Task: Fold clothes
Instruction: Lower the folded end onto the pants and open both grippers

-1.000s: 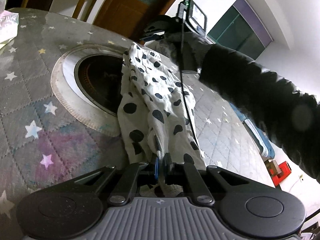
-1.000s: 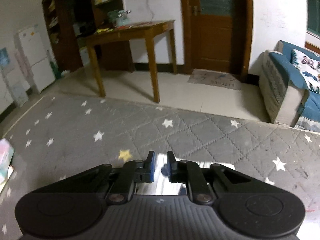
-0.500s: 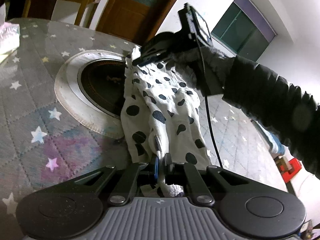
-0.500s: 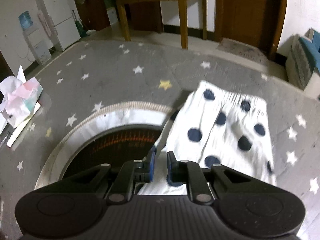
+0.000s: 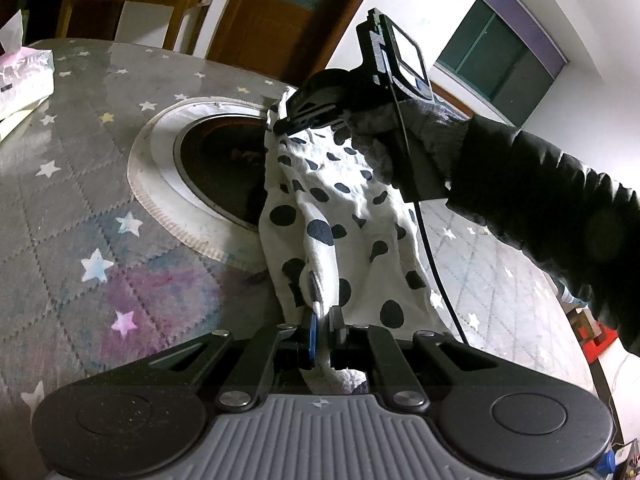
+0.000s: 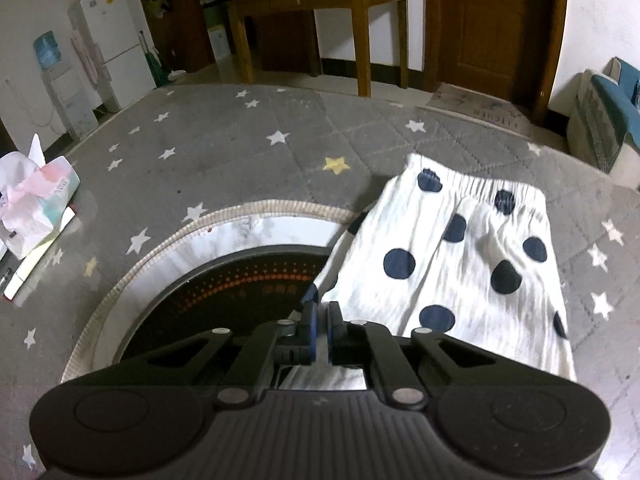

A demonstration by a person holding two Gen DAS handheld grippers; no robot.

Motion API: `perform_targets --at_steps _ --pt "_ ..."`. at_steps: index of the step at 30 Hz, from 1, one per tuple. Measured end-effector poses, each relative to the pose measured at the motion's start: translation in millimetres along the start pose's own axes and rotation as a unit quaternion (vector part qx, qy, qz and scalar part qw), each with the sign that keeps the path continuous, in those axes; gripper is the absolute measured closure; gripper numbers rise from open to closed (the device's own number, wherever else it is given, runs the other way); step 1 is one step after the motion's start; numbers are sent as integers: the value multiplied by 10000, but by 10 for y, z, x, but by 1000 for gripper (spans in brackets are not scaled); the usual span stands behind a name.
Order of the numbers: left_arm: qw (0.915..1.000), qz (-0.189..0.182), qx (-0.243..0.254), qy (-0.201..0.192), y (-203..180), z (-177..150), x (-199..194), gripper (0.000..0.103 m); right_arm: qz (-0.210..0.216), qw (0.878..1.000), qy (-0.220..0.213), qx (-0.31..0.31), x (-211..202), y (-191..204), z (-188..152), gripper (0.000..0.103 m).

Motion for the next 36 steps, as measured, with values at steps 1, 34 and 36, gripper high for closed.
perform_targets --at_steps 1,34,36 --pt "10000 10 -8 7 -1 -1 -2 96 30 10000 -24 -13 -10 0 6 97" --pt "9981 499 28 -363 -16 165 -204 59 319 9913 202 -1258 -835 354 -712 71" --pt "9974 537 54 -467 -33 206 -260 58 292 9921 181 -1204 -950 279 -793 68"
Point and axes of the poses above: each gripper's, at about its wrist camera, not at the fingertips, and x roughly the way its jaws point, y to its left, z to its top, the point moved 4 cm from there along x, roughly the way its jaws point, and after that the axes turned 1 degree about y, right-handed, at the moved point
